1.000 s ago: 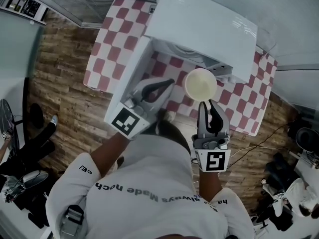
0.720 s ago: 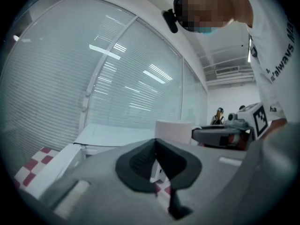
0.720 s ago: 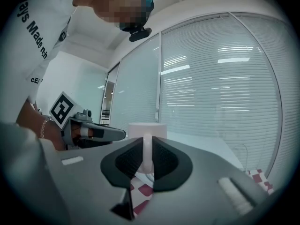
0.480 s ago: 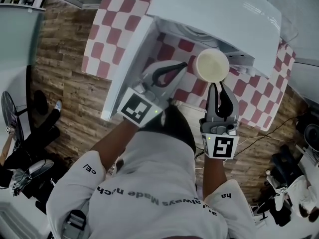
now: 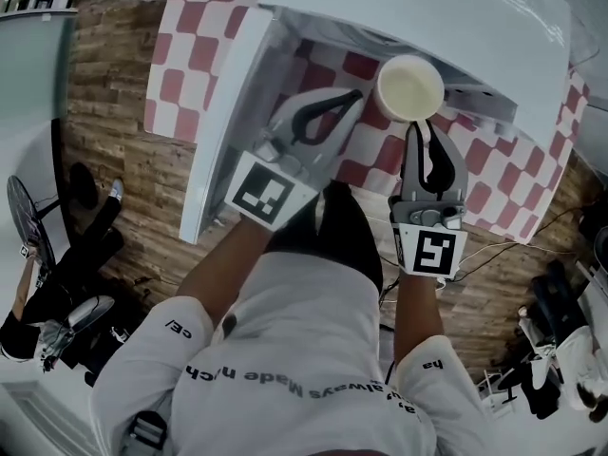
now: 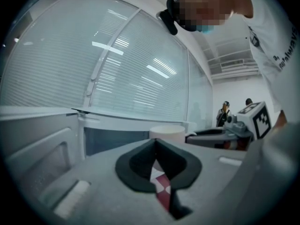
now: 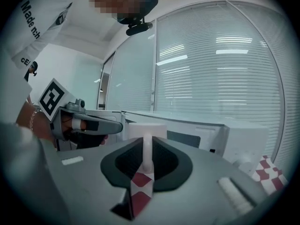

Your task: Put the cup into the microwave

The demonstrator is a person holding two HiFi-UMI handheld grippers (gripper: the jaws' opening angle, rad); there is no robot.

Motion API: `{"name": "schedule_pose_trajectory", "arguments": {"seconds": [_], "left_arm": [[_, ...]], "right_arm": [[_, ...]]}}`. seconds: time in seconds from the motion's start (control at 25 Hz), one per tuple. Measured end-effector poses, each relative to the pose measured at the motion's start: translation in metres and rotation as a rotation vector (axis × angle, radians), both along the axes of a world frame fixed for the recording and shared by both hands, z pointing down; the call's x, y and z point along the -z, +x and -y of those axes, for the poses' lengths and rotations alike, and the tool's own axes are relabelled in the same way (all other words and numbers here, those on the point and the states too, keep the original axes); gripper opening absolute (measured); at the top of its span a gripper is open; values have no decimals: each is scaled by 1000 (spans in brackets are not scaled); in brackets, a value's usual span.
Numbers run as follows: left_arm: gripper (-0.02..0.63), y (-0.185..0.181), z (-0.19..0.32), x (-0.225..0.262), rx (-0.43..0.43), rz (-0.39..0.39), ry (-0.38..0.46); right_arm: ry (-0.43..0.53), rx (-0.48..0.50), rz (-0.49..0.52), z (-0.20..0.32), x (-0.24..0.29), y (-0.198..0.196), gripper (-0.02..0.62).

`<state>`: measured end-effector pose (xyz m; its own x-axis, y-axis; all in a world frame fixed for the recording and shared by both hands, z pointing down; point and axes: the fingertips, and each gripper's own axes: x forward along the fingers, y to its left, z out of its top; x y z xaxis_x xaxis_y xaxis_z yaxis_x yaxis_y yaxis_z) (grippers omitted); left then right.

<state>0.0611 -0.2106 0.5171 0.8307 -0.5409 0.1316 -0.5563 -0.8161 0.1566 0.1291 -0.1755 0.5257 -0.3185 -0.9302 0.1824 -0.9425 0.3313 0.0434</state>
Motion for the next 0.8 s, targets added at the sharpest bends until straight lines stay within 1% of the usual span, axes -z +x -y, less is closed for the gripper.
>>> {"name": "schedule_pose_trajectory", "arguments": {"seconds": [0.24, 0.56, 0.8], "left_arm": [[3, 8, 25, -27, 17, 21, 8], [3, -5, 57, -73, 25, 43, 9], [3, -1, 77, -91, 44, 54, 30]], "right_arm": [[0, -13, 3, 27, -29, 7, 38], [-18, 4, -16, 64, -74, -7, 38], [13, 0, -27, 86, -88, -1, 38]]}}
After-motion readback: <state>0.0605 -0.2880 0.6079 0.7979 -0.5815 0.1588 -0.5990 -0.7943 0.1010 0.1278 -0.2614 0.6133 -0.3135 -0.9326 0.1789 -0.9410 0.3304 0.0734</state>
